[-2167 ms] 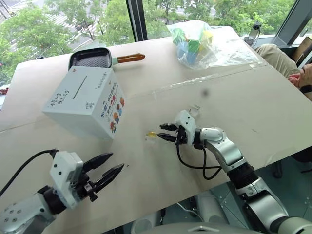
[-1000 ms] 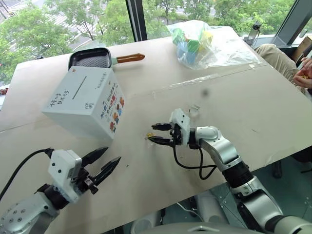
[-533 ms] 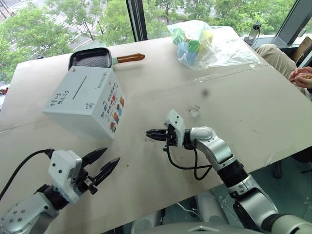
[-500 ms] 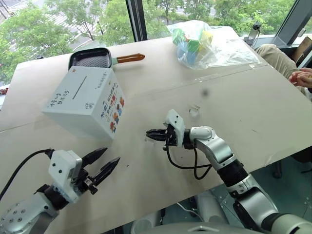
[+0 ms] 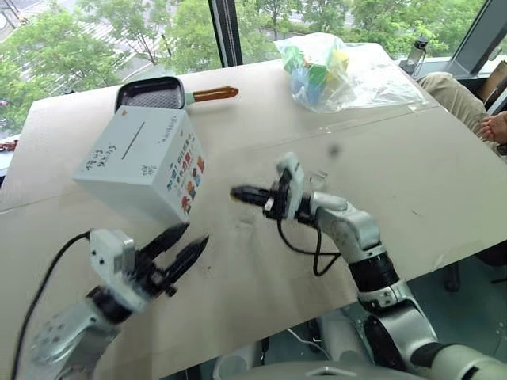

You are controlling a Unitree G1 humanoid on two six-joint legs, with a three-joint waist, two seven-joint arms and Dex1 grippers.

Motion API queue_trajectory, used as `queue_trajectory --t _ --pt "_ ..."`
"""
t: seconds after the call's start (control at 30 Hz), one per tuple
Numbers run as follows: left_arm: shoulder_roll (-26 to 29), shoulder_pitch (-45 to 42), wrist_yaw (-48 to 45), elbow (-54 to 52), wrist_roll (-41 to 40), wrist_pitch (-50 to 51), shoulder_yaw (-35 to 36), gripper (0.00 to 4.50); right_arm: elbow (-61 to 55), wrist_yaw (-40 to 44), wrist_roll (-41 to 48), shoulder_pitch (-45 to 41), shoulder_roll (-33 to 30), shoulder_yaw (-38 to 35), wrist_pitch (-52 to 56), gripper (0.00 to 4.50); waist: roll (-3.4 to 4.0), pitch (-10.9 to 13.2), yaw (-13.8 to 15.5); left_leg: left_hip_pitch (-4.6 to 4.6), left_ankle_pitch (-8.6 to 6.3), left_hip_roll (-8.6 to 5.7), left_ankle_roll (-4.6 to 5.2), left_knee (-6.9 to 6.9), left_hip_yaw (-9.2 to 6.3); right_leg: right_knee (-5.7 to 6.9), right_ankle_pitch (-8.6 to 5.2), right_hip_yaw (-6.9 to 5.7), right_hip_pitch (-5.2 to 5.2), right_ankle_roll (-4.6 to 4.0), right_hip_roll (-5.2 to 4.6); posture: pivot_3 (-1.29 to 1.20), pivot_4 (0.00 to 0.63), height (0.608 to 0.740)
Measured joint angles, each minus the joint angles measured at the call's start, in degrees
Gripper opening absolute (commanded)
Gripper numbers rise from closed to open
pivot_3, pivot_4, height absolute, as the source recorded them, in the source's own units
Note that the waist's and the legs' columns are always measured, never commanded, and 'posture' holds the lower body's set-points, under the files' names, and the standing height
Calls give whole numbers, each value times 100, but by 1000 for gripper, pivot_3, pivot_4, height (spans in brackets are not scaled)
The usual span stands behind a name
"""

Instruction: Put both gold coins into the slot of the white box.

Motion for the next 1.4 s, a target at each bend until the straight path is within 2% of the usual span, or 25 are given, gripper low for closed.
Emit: queue_trajectory --t 0.23,0.5,0.53,0.6,0.87,1.1,1.2,1.23,1.27,1.4 --pt "-1238 -1484 1467 191 -1672 -43 -444 2617 -294 -842 1820 -114 119 -1062 1082 69 -2 -6 13 -9 1 -8 -3 0 -6 1 1 -4 -4 0 -9 0 150 721" --pt "-1472 -1681 1777 349 -2081 -54 -871 2617 -538 -1381 2802 -113 118 -1092 1379 69 1 -5 -37 -8 2 -2 -3 -3 -1 1 0 4 -8 0 6 0 150 721" --pt "-1480 -1690 1779 350 -2117 -54 -906 2108 -566 -1392 2882 -113 117 -1061 1389 0 1 -5 -36 -8 2 -4 -3 -3 0 1 0 5 -7 0 6 0 150 721" --pt "-1485 -1727 1778 350 -2151 -61 -961 1424 -635 -1392 3007 -113 115 -988 1404 0 1 -5 -35 -8 2 -6 -2 -2 2 1 0 6 -7 0 7 0 150 721" --pt "-1648 -1776 1851 351 -2195 -114 -1326 1424 -690 -1392 3215 -114 106 -793 1414 0 1 -5 -34 -7 2 -4 -2 -2 1 1 0 7 -7 0 10 0 150 721" --pt "-1739 -1832 1910 351 -2198 -237 -1379 1424 -698 -1390 3258 -117 98 -780 1410 0 1 -5 -30 -8 2 -4 -2 -2 2 0 0 7 -7 0 11 0 150 721" --pt "-1738 -1895 1872 346 -2215 -283 -1409 649 -697 -1396 3254 -117 96 -758 1424 0 1 -5 -29 -8 2 -4 -2 -2 1 0 0 6 -7 0 12 0 150 721" --pt "-1733 -1896 1822 334 -2219 -287 -1446 185 -697 -1400 3252 -117 91 -763 1423 0 1 -5 -29 -8 2 -4 -2 -2 1 0 0 6 -7 0 12 0 150 721" --pt "-1717 -1890 1803 333 -2228 -294 -1460 38 -696 -1394 3262 -117 89 -771 1424 0 1 -5 -33 -8 2 -4 -2 -2 2 0 0 7 -7 0 13 0 150 721" --pt "-1657 -1883 1742 350 -2208 -325 -1475 38 -714 -1380 3317 -129 65 -771 1452 0 1 -5 -29 -8 2 -4 -2 -2 1 0 0 6 -7 0 15 0 150 721"
